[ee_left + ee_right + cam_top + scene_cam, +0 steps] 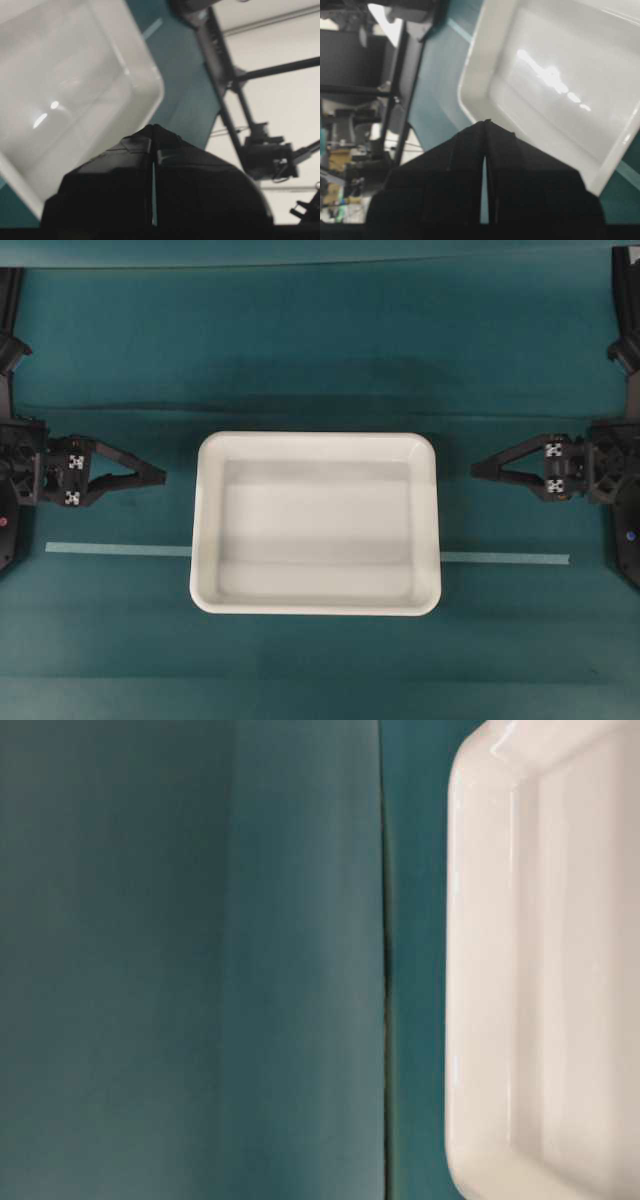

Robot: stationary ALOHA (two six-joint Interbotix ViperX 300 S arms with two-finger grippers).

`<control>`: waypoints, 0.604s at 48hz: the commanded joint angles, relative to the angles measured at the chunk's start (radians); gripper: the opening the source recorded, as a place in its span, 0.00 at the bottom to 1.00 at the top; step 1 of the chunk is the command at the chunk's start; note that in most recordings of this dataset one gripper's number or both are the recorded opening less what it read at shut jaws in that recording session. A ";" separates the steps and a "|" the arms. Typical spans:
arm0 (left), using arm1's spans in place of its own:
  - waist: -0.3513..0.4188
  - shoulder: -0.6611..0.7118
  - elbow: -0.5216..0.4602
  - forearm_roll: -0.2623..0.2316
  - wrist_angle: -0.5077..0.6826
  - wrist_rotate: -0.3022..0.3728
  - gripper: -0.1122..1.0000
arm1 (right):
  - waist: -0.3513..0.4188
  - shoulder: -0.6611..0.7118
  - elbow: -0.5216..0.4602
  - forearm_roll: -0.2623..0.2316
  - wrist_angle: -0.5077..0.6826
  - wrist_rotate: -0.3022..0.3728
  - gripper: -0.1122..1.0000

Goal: Lift the white case with both hands.
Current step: 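Move both grippers inward toward the left and right rims of the white tray, then lower both open grippers over the tray's side walls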

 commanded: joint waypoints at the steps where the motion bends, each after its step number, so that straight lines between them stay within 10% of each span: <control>1: 0.002 0.025 0.002 0.003 -0.006 -0.005 0.09 | -0.002 0.041 -0.008 0.002 -0.005 0.000 0.18; 8: 0.008 0.038 0.008 0.002 -0.005 -0.035 0.25 | 0.006 0.066 -0.011 0.002 -0.009 0.000 0.45; 18: 0.009 0.100 0.008 0.003 0.017 -0.041 0.79 | 0.011 0.109 -0.008 0.006 -0.009 0.003 0.90; 23: 0.009 0.141 0.008 0.003 0.011 -0.041 0.97 | 0.011 0.143 0.002 0.011 -0.011 0.023 0.95; 29: 0.002 0.190 0.026 0.003 -0.023 -0.041 0.91 | 0.028 0.201 0.017 0.012 -0.028 0.083 0.94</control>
